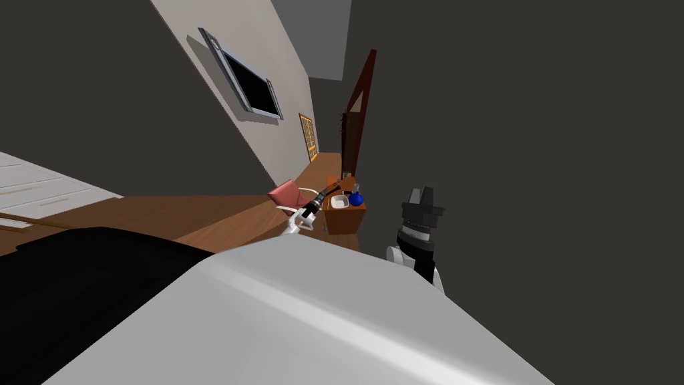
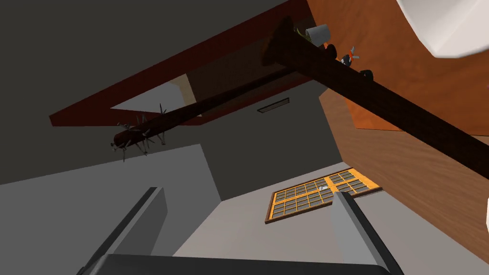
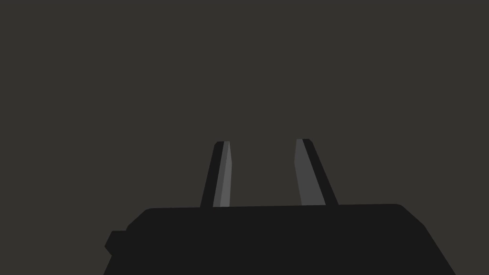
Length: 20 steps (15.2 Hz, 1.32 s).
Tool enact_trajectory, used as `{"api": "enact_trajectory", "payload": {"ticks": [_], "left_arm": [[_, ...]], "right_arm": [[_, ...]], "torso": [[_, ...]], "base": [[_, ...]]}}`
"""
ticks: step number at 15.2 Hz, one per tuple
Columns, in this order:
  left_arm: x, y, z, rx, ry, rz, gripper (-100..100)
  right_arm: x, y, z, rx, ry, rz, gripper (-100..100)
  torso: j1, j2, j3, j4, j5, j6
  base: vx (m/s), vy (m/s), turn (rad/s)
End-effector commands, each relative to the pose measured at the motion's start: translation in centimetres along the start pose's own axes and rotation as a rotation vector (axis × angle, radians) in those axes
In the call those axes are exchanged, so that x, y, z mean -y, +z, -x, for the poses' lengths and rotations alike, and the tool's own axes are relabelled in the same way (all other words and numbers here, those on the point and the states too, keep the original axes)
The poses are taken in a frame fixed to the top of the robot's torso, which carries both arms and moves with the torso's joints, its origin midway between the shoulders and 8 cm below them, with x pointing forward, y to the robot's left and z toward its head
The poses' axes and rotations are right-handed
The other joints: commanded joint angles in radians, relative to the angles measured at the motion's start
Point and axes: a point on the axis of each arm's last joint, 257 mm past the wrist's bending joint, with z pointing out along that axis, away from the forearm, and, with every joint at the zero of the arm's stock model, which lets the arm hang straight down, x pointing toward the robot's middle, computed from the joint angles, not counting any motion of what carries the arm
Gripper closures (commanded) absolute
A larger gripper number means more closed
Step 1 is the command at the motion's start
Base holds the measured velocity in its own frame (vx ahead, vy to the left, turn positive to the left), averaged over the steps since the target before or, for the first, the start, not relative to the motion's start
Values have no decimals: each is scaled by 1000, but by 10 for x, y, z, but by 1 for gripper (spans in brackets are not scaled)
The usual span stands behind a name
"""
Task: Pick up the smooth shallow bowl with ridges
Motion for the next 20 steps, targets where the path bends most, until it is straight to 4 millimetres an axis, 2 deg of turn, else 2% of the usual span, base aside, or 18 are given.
{"api": "enact_trajectory", "payload": {"ticks": [1, 4, 6, 7, 9, 10, 13, 14, 15, 16, 17, 19, 20], "left_arm": [[-12, 3, -2, -3, 0, 29, -100], [-30, 21, -1, -6, 7, 90, -100], [-42, 19, -2, -9, 7, 115, -100], [-43, 28, -1, -6, 9, 130, -100], [-57, 26, -2, -9, 9, 157, -100], [-58, 35, -1, -6, 10, 176, -100], [-83, 38, -3, -8, 11, 240, -100], [-82, 46, -2, -3, 10, 254, -100], [-93, 43, -3, -6, 10, 277, -100], [-92, 52, -4, -2, 8, 290, -100], [-103, 48, -5, -4, 9, 313, -100], [-107, 54, -6, -1, 6, 337, -100], [-115, 51, -7, -3, 6, 355, -100]], "right_arm": [[0, 0, 0, 0, 0, 0, 0], [0, 0, 0, 0, 0, 0, 0], [0, 0, 0, 0, 0, 0, 0], [0, 0, 0, 0, 0, 0, 0], [0, 0, 0, 0, 0, 0, 0], [0, 0, 0, 0, 0, 0, 0], [0, 0, 0, 0, 0, 0, 0], [0, 0, 0, 0, 0, 0, 0], [0, 0, 0, 0, 0, 0, 0], [0, 0, 0, 0, 0, 0, 0], [0, 0, 0, 0, 0, 0, 0], [0, 0, 0, 0, 0, 0, 0], [0, 0, 0, 0, 0, 0, 0]], "torso": [[0, 0, 0, 0, 0, 0], [0, 0, 0, 0, 0, 0], [0, 0, 0, 0, 0, 0], [0, 0, 0, 0, 0, 0], [0, 0, 0, 0, 0, 0], [0, 0, 0, 0, 0, 0], [0, 0, 0, 0, 0, 0], [0, 0, 0, 0, 0, 0], [-1, 0, 0, 0, 0, 0], [-1, 0, 0, 0, 0, 0], [-1, 0, 0, 0, 0, 0], [0, 0, 0, 0, 0, 0], [0, 0, 0, 0, 0, 0]], "base": [[0, -17, 41], [1, -23, 106], [5, -27, 58], [2, -25, 79], [0, -24, 69], [-1, -20, 83], [2, -29, 98], [-3, -33, 126], [1, -33, 97], [1, -35, 110], [1, -32, 90], [1, -23, 48], [2, -24, 86]]}}
